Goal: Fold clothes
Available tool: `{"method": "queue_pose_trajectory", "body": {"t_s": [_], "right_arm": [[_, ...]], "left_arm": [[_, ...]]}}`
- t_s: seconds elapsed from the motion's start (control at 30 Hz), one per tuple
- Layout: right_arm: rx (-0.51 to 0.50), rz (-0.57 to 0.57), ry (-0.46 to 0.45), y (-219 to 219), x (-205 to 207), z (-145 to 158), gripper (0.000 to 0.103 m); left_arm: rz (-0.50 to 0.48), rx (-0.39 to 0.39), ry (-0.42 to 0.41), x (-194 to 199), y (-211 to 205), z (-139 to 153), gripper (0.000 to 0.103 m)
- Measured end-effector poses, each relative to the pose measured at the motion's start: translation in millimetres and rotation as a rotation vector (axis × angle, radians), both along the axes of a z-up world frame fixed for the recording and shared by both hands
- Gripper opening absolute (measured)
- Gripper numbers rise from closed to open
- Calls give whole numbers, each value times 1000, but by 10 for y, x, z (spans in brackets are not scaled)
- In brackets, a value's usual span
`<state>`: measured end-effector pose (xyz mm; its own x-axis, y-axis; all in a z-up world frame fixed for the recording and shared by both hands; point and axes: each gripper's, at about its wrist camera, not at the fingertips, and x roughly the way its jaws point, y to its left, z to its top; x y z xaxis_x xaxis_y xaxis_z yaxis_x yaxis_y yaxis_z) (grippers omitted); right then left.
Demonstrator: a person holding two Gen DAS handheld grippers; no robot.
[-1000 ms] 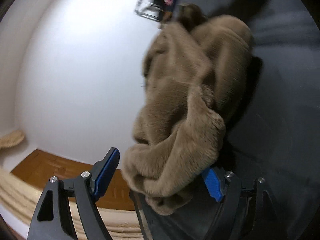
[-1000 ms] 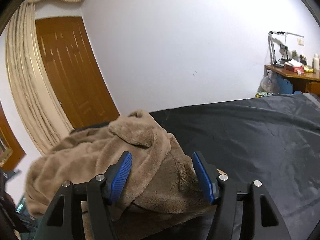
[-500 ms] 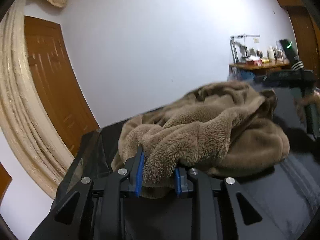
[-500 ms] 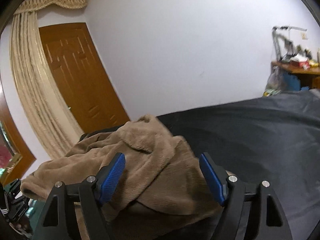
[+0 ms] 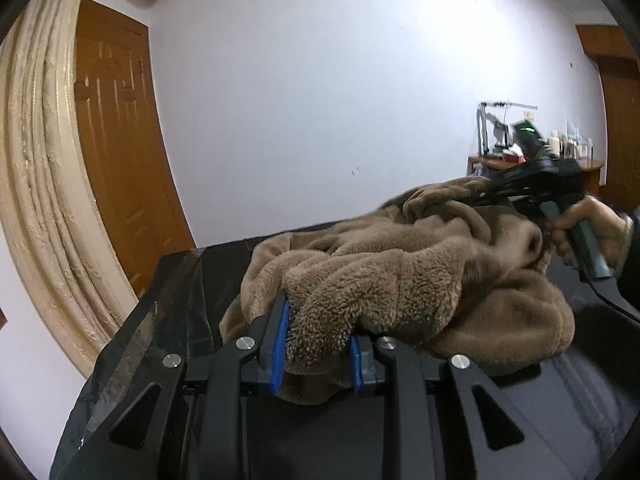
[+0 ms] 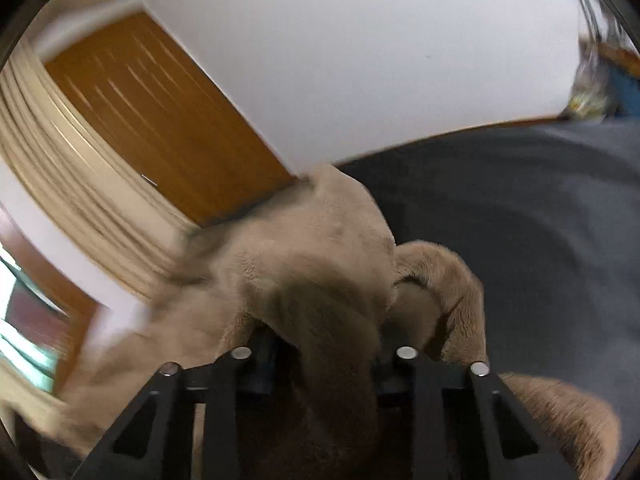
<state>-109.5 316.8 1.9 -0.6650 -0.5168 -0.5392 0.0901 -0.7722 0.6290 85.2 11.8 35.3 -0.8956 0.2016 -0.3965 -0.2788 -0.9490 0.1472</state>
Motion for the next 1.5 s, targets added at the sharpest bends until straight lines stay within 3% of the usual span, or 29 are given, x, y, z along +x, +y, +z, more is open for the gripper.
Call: {"method": "queue_pose_trajectory", "body": {"t_s": [0.13,0.3,0.37,0.47,0.57,0.63,0.73,0.83,0.9,0.93,0.97,1.07,1.13,1.33,1.43,1.5], "right_arm": [[-267,56,54,130,274,82,20],[-599,125,121,292,618,184,20],[-553,145,116,250,784,239,20],[-428,178,92,105,1020,229,20],[-376,207,57,41,1288,190,20],[-247,182,46,-24,1421,158,20],[-78,106,61,-41,1557,194,20],[53,63,92,-44,1623,298,25],[91,65,105,-9,1683,328,53],[99,63,112,-18,1681,354,82],[111,53,127,-10,1669,388,88],[143,63,146,-71,1782,463,88],[150,76,146,-149,1745,465,88],[150,78,119,-345,1411,397,88],[136,84,49,-440,1152,251,88],[117,107,-11,-510,991,116,72]], "left_arm": [[18,112,39,80,-132,291,27],[20,278,123,366,-406,745,24],[18,309,180,534,-494,912,24],[-1,289,266,831,-546,1090,24],[-17,188,312,1006,-502,1059,24],[-35,72,310,1065,-430,909,31],[-41,-45,236,1012,-363,653,60],[-31,-146,129,914,-369,322,82],[-20,-146,10,796,-432,102,85],[-24,-122,-47,744,-464,22,85],[-24,-75,-121,685,-523,-72,85],[-49,155,-357,441,-715,-340,85],[-58,270,-455,293,-807,-476,85],[-109,395,-580,77,-729,-726,85],[-99,445,-636,-94,-701,-814,85],[-95,486,-652,-170,-722,-830,86]]}}
